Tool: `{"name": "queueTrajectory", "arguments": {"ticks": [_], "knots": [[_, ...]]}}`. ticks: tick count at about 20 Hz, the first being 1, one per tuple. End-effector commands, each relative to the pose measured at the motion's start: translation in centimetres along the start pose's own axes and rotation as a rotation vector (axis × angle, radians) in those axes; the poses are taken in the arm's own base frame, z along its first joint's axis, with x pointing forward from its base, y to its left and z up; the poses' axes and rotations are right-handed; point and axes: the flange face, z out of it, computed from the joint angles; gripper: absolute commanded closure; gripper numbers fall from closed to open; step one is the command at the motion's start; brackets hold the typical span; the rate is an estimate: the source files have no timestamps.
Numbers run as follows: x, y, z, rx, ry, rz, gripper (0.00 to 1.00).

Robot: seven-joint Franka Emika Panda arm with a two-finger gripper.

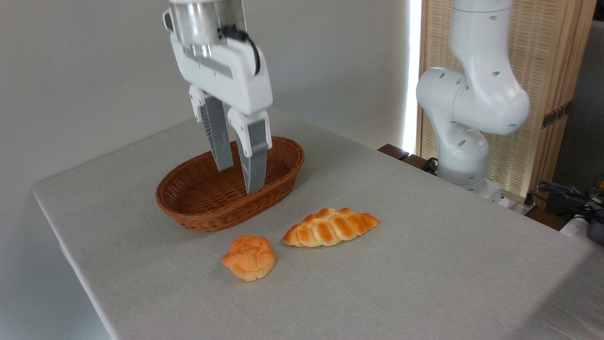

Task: Put bread into the basket
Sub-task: 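Move the gripper down over the small round bread roll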

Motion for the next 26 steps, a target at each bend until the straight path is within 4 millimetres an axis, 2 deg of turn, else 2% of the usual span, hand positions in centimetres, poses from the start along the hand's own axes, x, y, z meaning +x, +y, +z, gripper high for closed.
{"name": "queueTrajectory", "arguments": {"ticks": [1, 7, 9, 11, 14, 19, 26], "knots": [[0.2, 0.2, 2.9, -0.014, -0.011, 0.018, 0.00], [1.0, -0.5, 10.6, -0.036, -0.035, 0.018, 0.00], [1.3, -0.8, 12.8, -0.038, -0.037, 0.016, 0.00], [2.1, -0.3, 14.1, -0.044, -0.041, 0.033, 0.00], [2.2, 0.1, 15.3, -0.062, -0.045, 0.027, 0.00], [2.3, 0.1, 15.3, -0.080, -0.031, 0.015, 0.00], [2.9, 0.7, 17.7, -0.127, -0.044, 0.010, 0.00]]}}
